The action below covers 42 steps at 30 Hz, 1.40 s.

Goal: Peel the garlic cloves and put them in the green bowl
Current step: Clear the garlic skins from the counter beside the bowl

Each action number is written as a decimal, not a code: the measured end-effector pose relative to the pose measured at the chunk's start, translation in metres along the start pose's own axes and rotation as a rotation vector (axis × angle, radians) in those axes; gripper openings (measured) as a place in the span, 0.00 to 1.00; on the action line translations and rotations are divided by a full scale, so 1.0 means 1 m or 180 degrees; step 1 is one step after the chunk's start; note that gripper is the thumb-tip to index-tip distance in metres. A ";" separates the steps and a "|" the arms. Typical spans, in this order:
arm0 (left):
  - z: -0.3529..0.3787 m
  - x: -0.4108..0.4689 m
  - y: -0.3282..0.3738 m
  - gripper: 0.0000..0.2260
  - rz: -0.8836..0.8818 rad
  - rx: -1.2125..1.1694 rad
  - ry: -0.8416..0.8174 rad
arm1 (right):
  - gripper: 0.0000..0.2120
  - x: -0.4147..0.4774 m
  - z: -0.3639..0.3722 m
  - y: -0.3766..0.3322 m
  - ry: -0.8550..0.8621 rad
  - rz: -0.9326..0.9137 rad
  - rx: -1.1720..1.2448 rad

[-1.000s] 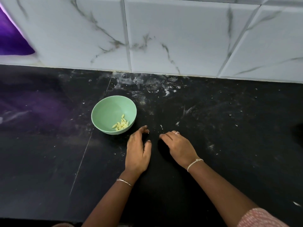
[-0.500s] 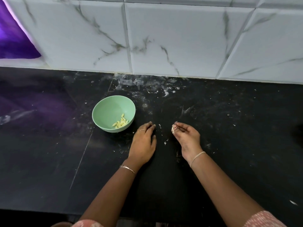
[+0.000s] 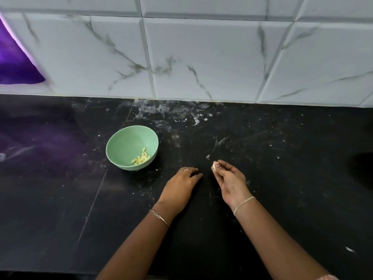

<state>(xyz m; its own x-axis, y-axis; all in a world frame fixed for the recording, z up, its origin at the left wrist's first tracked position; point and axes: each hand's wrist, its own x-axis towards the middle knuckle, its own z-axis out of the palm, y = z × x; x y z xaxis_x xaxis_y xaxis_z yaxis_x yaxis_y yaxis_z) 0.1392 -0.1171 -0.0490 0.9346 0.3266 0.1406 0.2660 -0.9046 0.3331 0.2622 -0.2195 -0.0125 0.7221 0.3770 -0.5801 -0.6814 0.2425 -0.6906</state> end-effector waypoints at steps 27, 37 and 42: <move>-0.075 -0.098 -0.009 0.08 -0.3118 -0.6062 0.1437 | 0.07 -0.106 0.064 0.076 -0.0915 0.0899 -0.0249; -0.124 -0.288 -0.085 0.08 -0.3482 -0.6189 0.2773 | 0.08 -0.217 0.126 0.223 -0.1785 0.1779 -0.0825; -0.118 -0.381 -0.115 0.07 -0.3896 -0.6244 0.3535 | 0.08 -0.256 0.143 0.309 -0.2037 0.2238 -0.1304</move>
<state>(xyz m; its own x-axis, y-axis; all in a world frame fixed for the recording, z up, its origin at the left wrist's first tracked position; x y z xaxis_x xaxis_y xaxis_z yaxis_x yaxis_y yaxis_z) -0.2755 -0.1053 -0.0306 0.0928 0.7441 -0.6616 -0.6452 0.5510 0.5293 -0.1504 -0.1136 -0.0160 -0.1034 0.7495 -0.6538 -0.7451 -0.4939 -0.4483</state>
